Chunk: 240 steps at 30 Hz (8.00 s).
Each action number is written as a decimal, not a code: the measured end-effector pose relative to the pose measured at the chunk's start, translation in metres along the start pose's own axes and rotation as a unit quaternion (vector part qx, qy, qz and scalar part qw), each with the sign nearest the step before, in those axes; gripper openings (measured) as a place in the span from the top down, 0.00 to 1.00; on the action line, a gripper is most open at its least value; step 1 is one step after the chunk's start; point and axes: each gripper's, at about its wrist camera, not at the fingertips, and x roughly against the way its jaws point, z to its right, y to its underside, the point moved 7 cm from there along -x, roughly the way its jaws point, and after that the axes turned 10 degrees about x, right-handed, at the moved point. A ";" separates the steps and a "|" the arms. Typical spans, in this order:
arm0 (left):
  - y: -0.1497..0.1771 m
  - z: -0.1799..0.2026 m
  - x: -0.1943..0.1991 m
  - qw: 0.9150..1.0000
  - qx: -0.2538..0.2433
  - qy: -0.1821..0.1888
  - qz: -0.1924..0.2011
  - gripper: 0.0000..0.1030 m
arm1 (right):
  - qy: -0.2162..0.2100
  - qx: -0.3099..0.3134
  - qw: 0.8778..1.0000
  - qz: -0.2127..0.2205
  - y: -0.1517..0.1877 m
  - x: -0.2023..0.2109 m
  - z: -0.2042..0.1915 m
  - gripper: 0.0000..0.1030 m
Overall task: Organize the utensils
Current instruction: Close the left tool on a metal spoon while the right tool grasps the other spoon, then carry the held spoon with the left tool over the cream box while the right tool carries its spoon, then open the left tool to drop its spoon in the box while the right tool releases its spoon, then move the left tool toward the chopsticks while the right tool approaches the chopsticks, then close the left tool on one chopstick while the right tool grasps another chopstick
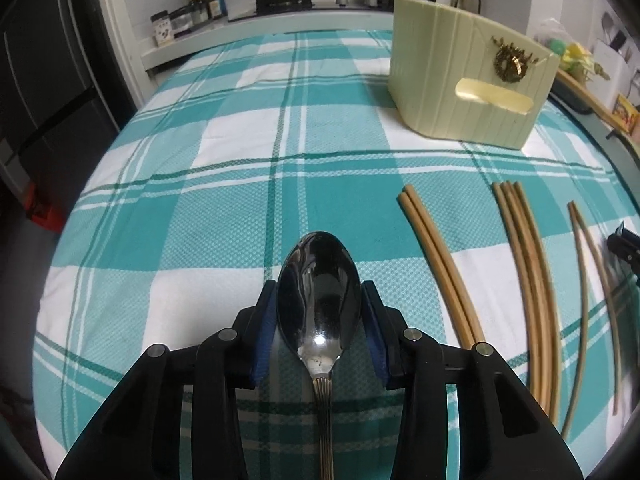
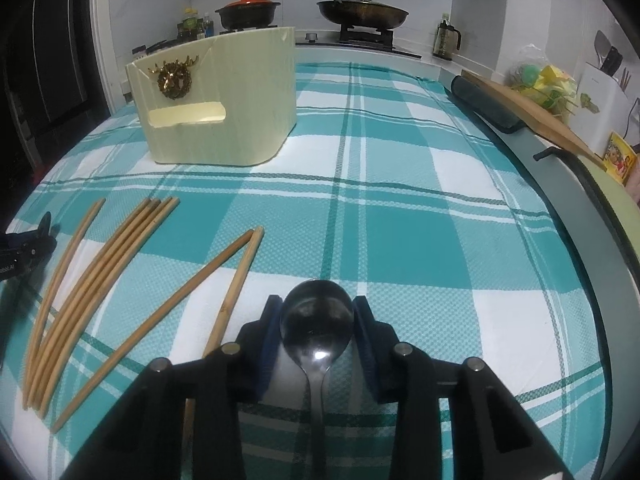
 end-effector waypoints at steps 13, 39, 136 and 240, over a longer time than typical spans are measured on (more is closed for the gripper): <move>-0.020 -0.002 0.103 0.993 0.025 0.059 0.102 0.60 | -0.024 -0.002 0.994 0.109 -0.028 0.100 -0.010 0.65; -0.038 0.004 0.156 0.983 0.035 0.108 0.145 0.61 | -0.020 0.018 0.982 0.188 -0.067 0.173 -0.012 0.66; 0.065 0.015 0.119 0.992 0.041 0.114 -0.021 0.10 | -0.005 0.034 0.997 0.074 0.046 0.152 -0.062 0.40; 0.008 0.032 -0.023 0.996 -0.054 0.041 -0.063 0.00 | -0.053 0.046 0.995 -0.072 0.009 0.003 -0.056 0.59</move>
